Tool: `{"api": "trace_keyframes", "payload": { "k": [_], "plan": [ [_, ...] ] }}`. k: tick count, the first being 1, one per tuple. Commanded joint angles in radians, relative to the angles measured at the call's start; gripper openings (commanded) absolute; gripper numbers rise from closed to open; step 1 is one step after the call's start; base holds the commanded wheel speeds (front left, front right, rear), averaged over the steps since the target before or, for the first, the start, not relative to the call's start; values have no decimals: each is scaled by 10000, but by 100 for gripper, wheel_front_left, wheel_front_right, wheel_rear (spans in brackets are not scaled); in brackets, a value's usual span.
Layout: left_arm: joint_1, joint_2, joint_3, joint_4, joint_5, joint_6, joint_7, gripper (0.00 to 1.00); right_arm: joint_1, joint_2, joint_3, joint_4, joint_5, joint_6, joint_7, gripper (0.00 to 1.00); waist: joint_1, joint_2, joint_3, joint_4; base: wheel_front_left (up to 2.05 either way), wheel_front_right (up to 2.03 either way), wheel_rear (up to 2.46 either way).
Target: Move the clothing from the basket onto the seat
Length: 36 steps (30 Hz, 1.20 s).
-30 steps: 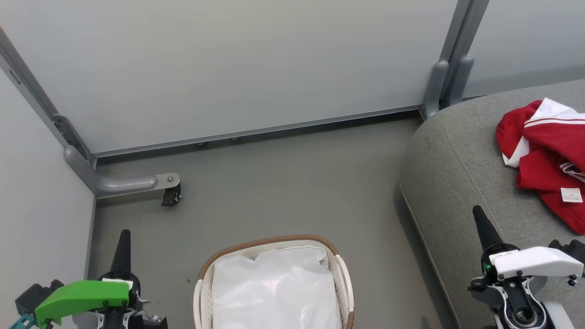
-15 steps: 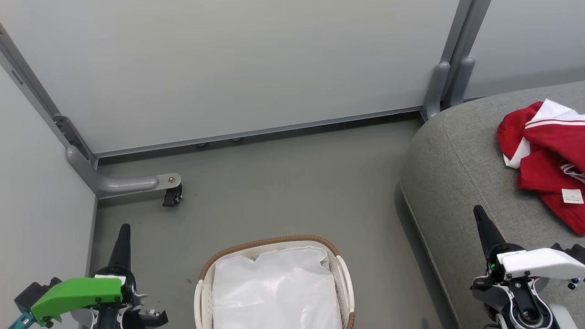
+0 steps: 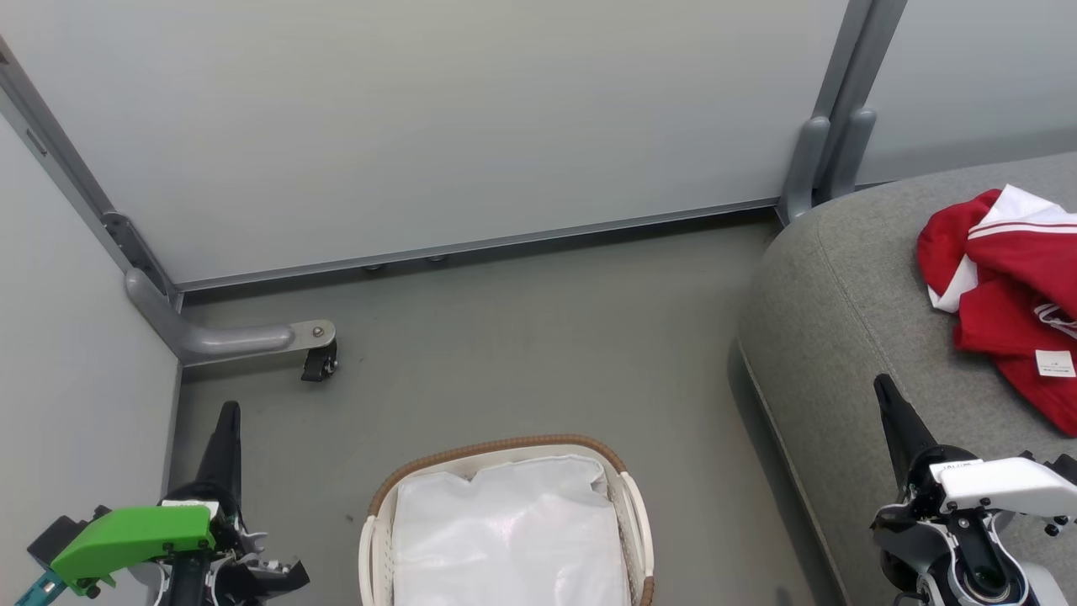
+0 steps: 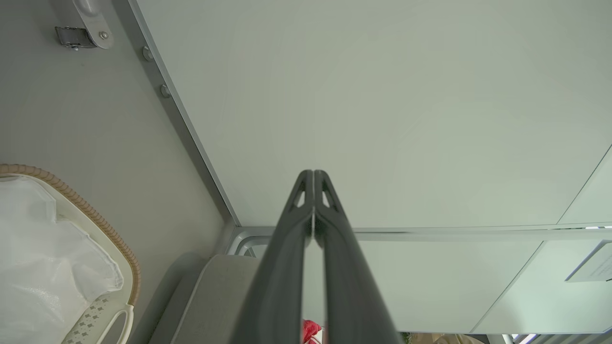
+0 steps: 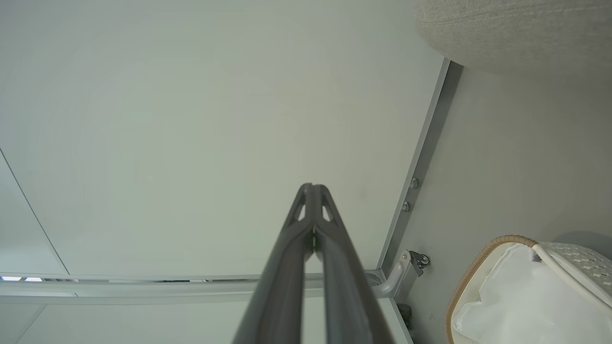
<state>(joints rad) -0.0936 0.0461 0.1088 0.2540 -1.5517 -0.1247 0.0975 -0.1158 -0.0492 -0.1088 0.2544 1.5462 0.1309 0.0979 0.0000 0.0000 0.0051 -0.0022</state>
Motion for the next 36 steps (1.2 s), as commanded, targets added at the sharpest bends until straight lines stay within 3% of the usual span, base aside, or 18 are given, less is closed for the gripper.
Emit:
{"api": "trace_keyframes", "payload": {
  "k": [1, 9, 36],
  "plan": [
    [-199, 71, 51, -78, -175, -68, 63, 0, 95, -26, -39, -68, 196, -3, 83, 0, 0, 0, -3, 4, 0, 0, 0],
    [-237, 73, 75, -111, -669, -93, 210, 0, 130, -21, -79, -135, 725, -3, 202, 0, 0, 0, -21, 22, 0, 0, 0],
    [-214, 73, 69, -101, -627, -92, 203, 0, 128, -21, -71, -124, 681, -2, 192, 0, 0, 0, -21, 22, 0, 0, 0]
  ]
}}
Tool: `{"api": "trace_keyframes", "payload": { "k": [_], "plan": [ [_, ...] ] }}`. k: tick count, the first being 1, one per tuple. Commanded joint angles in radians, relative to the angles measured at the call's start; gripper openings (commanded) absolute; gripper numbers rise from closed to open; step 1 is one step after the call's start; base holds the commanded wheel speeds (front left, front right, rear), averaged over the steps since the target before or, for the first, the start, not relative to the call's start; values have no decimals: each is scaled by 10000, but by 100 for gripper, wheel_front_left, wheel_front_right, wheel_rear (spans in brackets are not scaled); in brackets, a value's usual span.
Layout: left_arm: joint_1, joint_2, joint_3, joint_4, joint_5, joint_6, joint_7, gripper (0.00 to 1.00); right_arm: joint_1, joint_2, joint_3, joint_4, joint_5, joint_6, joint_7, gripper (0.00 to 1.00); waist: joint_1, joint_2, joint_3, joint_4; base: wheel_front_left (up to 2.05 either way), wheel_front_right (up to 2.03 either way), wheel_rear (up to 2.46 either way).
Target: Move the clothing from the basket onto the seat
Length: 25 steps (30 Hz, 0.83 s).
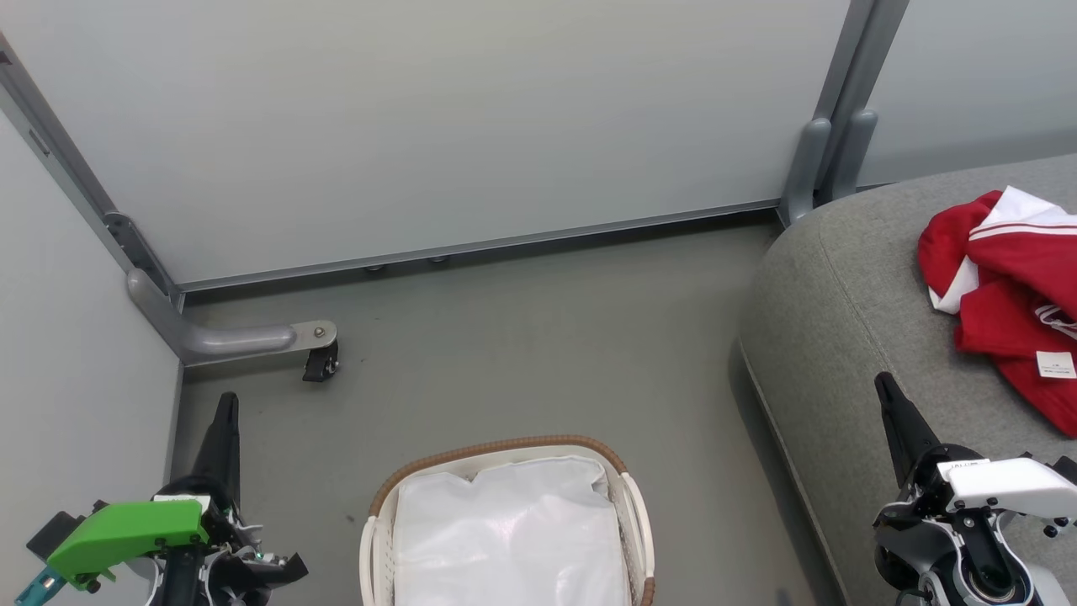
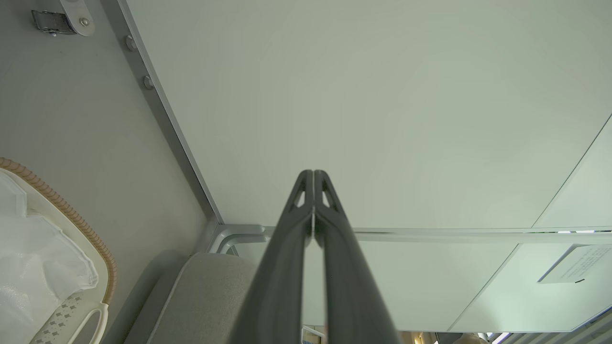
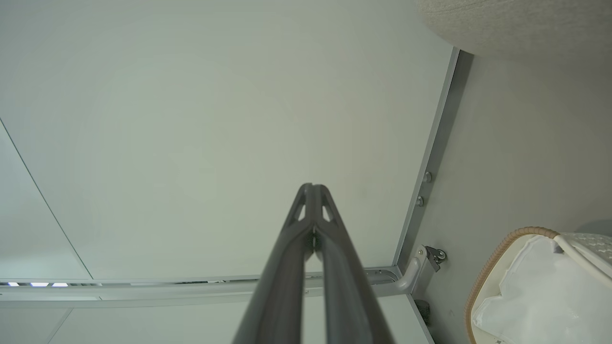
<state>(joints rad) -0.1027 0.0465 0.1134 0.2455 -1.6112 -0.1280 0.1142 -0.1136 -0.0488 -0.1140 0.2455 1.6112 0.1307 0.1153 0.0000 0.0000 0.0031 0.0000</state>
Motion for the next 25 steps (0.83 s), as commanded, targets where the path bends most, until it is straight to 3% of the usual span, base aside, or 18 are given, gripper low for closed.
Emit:
{"api": "trace_keyframes", "payload": {
  "k": [1, 25],
  "plan": [
    [-123, 69, 23, -17, -33, -59, 36, 0, 106, -25, -19, -36, 31, -1, 17, 0, 0, 0, 0, 0, 0, 0, 0],
    [-123, 69, 22, -18, -34, -59, 35, 0, 106, -25, -18, -36, 33, 0, 16, 0, 0, 0, 0, 0, 0, 0, 0]
  ]
}}
